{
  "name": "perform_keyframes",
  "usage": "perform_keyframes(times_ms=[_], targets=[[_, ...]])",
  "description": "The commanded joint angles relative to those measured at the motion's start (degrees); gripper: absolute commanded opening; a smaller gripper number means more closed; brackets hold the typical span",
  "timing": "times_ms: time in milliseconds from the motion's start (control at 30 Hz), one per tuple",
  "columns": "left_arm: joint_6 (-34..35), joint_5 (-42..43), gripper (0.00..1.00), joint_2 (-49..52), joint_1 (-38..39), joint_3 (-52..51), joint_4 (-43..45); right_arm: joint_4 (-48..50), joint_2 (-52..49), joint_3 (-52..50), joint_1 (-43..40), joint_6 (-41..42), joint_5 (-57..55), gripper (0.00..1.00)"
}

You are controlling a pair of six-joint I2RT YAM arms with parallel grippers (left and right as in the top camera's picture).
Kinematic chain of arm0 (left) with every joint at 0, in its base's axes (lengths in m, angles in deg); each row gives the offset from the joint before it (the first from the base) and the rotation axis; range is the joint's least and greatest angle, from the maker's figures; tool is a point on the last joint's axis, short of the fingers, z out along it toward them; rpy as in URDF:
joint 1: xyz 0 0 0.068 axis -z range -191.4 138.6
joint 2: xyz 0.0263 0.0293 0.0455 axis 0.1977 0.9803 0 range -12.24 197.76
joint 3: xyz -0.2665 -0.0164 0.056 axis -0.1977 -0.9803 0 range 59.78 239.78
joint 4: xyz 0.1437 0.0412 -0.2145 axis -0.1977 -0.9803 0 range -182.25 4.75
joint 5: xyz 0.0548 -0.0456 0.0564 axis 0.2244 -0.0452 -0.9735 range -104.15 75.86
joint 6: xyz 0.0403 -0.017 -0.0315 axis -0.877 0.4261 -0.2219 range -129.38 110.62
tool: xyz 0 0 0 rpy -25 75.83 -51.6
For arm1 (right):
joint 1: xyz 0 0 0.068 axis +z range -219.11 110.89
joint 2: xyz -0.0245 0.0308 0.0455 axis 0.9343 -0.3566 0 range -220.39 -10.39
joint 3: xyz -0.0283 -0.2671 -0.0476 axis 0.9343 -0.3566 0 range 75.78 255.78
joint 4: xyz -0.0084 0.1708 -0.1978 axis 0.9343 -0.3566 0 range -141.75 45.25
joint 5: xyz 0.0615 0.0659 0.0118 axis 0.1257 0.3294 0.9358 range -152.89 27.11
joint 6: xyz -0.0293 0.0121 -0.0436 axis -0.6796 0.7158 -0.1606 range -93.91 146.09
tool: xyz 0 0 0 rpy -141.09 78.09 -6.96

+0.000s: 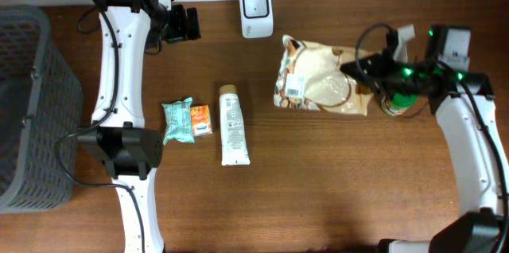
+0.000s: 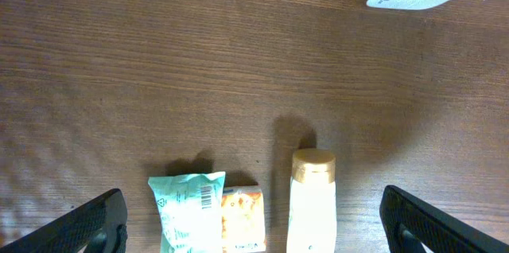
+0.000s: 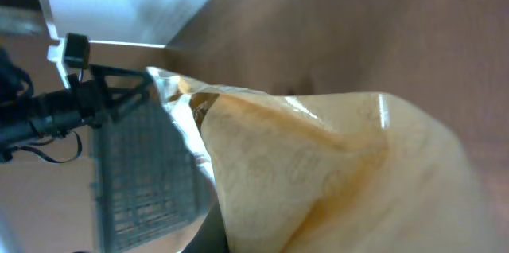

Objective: Scan the item barcode
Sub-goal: 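Lift the rice bag with the right gripper up to the scanner, then hold the rice bag in front of the scanner with the right gripper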

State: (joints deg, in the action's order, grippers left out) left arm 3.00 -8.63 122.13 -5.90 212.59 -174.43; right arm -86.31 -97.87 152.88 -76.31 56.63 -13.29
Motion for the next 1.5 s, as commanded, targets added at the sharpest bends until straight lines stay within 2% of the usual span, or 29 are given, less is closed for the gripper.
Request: perform_keyframes(times_ms=[0,33,200,300,467,567,733,800,933,1067,1100,1133,1200,1333,1467], targets=[[-0.5,-0.5,0.99,-1.0,0.0,0.5,-0.1,-3.1,-0.7,17.2,8.1,0.6,-15.6,0.04],[-0.5,-0.5,0.99,-1.0,0.0,0.5,-0.1,-6.1,-4.4,27.3,11.1,-0.1,-20.6,0.04],[-0.5,-0.5,0.99,-1.0,0.0,0.5,-0.1,-9.7,-9.8,39.3,14.1,-1.7,-27.4,0.04],[-0.5,-0.5,0.99,-1.0,0.0,0.5,-0.1,-9.9,-10.3,39.4,14.3,-1.5,-25.1,0.04],[-0.5,-0.5,0.99,-1.0,0.0,0.5,-0.1,-12.3,-10.3,39.4,13.0,3.0,-13.6,0.04],[-0.5,-0.5,0.99,-1.0,0.0,0.5,-0.1,-14.9,-10.4,39.4,10.3,4.5,-5.4,0.04],[-0.5,-0.5,0.99,-1.0,0.0,0.5,-0.1,-13.2,-12.7,39.3,5.4,7.6,6.9,0.04],[-0.5,-0.5,0.99,-1.0,0.0,0.5,-0.1,-12.5,-13.6,39.3,5.0,9.0,7.2,0.04],[-0.5,-0.5,0.99,-1.0,0.0,0.5,-0.1,-4.9,-14.4,39.3,5.0,12.3,6.9,0.04],[-0.5,-0.5,0.99,-1.0,0.0,0.5,-0.1,3.1,-14.7,39.3,6.9,13.3,-2.1,0.04],[-0.5,-0.5,0.99,-1.0,0.0,0.5,-0.1,4.8,-15.0,39.3,8.1,11.6,-6.2,0.04],[-0.5,-0.5,0.99,-1.0,0.0,0.5,-0.1,7.9,-15.5,39.3,10.7,5.5,-15.0,0.04],[-0.5,-0.5,0.99,-1.0,0.0,0.5,-0.1,9.8,-16.0,39.3,13.7,-2.0,-23.3,0.04],[-0.5,-0.5,0.99,-1.0,0.0,0.5,-0.1,13.8,-19.1,39.3,23.5,-19.8,-46.9,0.04],[-0.5,-0.5,0.99,-1.0,0.0,0.5,-0.1,21.4,-24.7,39.3,30.0,-35.0,-58.3,0.04]])
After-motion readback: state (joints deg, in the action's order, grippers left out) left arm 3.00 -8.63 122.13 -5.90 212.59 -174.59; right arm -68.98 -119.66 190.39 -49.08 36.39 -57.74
